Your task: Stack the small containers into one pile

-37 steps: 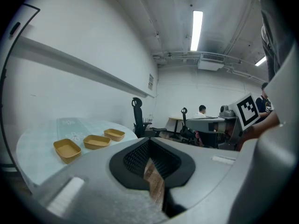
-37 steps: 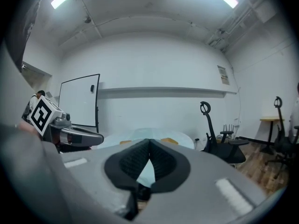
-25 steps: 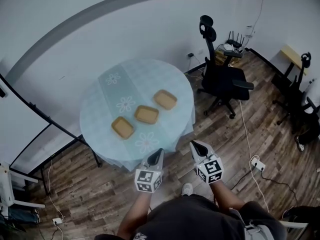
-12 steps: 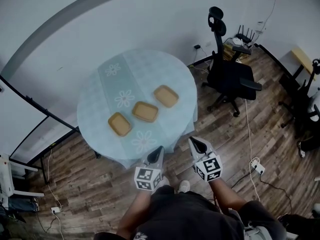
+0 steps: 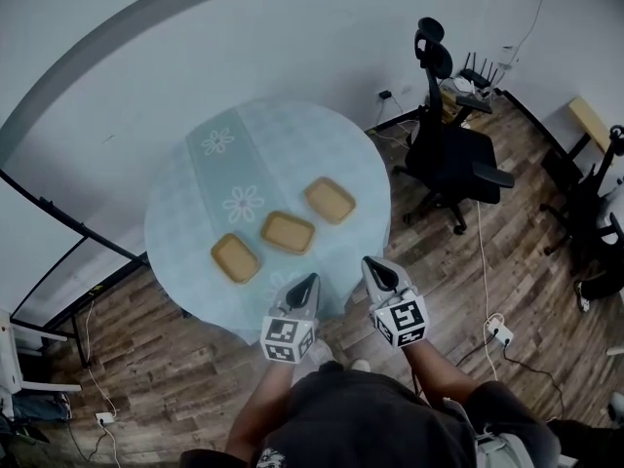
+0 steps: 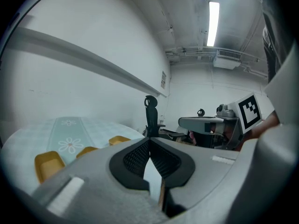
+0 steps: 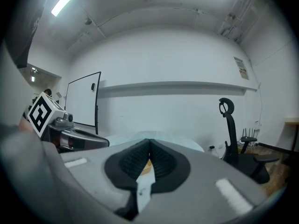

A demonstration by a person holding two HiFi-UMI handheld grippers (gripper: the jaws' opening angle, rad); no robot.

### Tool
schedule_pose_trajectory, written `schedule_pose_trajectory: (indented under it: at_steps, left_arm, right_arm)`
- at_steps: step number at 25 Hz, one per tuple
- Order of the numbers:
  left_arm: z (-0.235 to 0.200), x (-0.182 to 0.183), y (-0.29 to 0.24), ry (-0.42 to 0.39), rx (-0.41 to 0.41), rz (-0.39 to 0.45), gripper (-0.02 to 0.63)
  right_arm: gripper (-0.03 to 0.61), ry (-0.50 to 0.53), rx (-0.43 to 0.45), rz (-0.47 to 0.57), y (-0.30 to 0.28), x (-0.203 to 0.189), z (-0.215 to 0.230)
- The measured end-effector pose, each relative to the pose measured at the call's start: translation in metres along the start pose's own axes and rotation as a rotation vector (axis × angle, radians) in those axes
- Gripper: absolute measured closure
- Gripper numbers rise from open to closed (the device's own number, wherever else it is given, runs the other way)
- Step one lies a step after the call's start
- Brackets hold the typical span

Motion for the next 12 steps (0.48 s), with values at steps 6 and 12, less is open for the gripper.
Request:
schedule_pose_trajectory:
  at_steps: [6,12]
  left_arm:
    - [-0.045,0.007,-0.011,0.004,-0.009,-0.001,0.609]
    - [-0.079,0.006,-0.016,0.009,-0.028,-0.007,0.609]
  right_arm:
    - [0.577,0.010,-0.001,-0.016,-0.044,0.007,-0.009]
    - [0.577,0.014,-0.012,-0.055,-0.071,0.001,-0.020]
Point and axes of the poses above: the fingertips, and each gripper's own axes: y backward along the fingers, z to its right, x out of its top, the point moved 1 cm from there along y, backward along the fingers, and after that the axes turned 4 degrees about y, right-handed, at the moved point
